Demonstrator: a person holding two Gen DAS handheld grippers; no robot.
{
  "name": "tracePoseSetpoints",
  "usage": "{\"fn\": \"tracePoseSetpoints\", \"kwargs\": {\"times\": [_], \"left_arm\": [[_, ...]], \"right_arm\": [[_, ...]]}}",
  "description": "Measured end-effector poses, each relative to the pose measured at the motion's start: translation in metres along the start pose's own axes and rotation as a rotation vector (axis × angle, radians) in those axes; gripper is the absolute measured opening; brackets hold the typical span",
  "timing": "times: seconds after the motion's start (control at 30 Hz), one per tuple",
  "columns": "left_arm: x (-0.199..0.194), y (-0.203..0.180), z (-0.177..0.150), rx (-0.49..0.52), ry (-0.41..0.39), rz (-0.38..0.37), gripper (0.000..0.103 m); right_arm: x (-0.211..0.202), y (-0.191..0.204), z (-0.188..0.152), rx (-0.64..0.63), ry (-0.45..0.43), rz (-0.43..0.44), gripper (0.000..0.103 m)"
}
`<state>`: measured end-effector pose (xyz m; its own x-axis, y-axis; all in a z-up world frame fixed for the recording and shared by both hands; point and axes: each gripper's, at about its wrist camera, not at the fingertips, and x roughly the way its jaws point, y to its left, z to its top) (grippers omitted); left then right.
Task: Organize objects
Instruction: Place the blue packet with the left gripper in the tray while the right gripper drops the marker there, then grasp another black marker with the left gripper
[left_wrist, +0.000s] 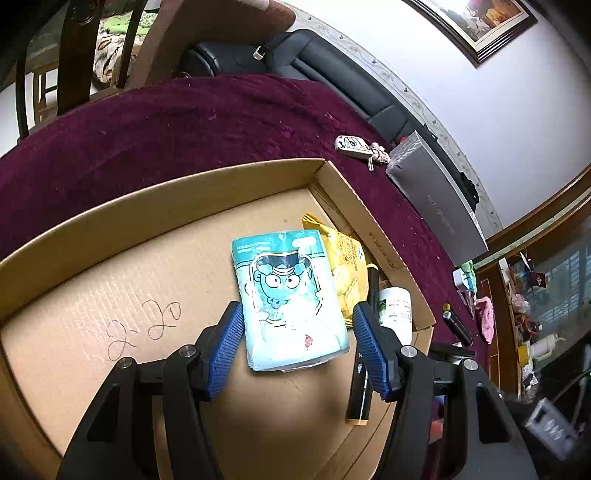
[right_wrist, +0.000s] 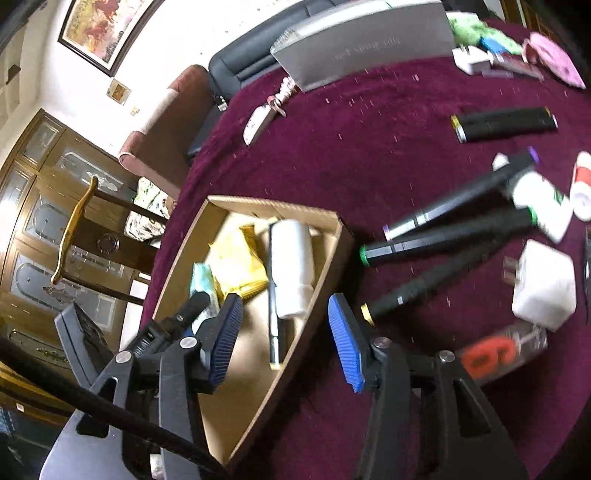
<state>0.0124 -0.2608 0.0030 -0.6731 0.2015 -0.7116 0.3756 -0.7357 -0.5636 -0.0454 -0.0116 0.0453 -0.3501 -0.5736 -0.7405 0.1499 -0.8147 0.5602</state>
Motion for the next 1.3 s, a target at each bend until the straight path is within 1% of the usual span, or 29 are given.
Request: {"fn": "tracePoseSetpoints", "kwargs": {"times": [0.13,0.17,0.2,0.27,0.33,0.43,0.5,0.63,0.7,0.77,0.83,0.9,0.97,1.0,1.07,1.17,1.3], "left_arm": [[-0.003,-0.001,-0.007,-0.009,-0.010,0.000,0.059],[-0.004,-0.001,-0.008,-0.017,-0.014,-0.003,0.060],[-0.004,-0.001,-0.009,-0.025,-0.018,-0.008,0.062],[-0.005,0.000,-0.009,-0.039,-0.034,-0.006,0.065],[-0.003,0.000,-0.007,-0.050,-0.038,-0.012,0.065],[-0.001,0.000,-0.004,-0.072,-0.054,-0.011,0.065],[0.000,0.001,-0.004,-0.084,-0.058,-0.016,0.065],[0.002,0.001,-0.005,-0.127,-0.059,-0.041,0.065],[0.004,-0.001,-0.005,-0.132,-0.036,-0.050,0.065],[0.005,-0.003,-0.005,-0.146,0.013,-0.066,0.065],[0.001,-0.007,-0.006,-0.138,0.039,-0.081,0.065],[-0.009,-0.019,-0.010,-0.089,0.044,-0.100,0.065],[-0.019,-0.039,-0.017,-0.005,0.038,-0.122,0.065],[-0.022,-0.052,-0.020,0.043,0.038,-0.136,0.065],[-0.025,-0.083,-0.031,0.176,0.048,-0.148,0.065],[-0.014,-0.120,-0.046,0.319,0.091,-0.164,0.065],[0.016,-0.145,-0.062,0.430,0.163,-0.096,0.065]], "right_arm": [[0.021,-0.005,-0.003,0.028,0.053,0.020,0.050],[0.028,-0.004,0.001,0.028,0.062,0.025,0.052],[0.034,-0.002,0.005,0.031,0.070,0.032,0.056],[0.044,0.003,0.015,0.041,0.077,0.017,0.066],[0.052,0.008,0.022,0.037,0.090,0.012,0.070],[0.063,0.017,0.034,0.004,0.105,-0.004,0.070],[0.068,0.022,0.035,-0.012,0.111,-0.014,0.070],[0.077,0.027,0.041,-0.021,0.121,0.011,0.070],[0.080,0.028,0.042,-0.034,0.124,0.018,0.070],[0.078,0.029,0.041,-0.054,0.128,0.022,0.069],[0.064,0.026,0.040,-0.054,0.110,0.034,0.069],[0.037,0.019,0.038,-0.059,0.067,0.043,0.069],[0.001,0.007,0.034,-0.076,0.009,0.028,0.069],[-0.016,-0.001,0.032,-0.079,-0.021,0.018,0.069],[-0.050,-0.020,0.024,-0.075,-0.079,0.004,0.069],[-0.095,-0.058,0.008,-0.036,-0.160,-0.037,0.069],[-0.131,-0.103,-0.013,0.035,-0.234,-0.095,0.069]]}}
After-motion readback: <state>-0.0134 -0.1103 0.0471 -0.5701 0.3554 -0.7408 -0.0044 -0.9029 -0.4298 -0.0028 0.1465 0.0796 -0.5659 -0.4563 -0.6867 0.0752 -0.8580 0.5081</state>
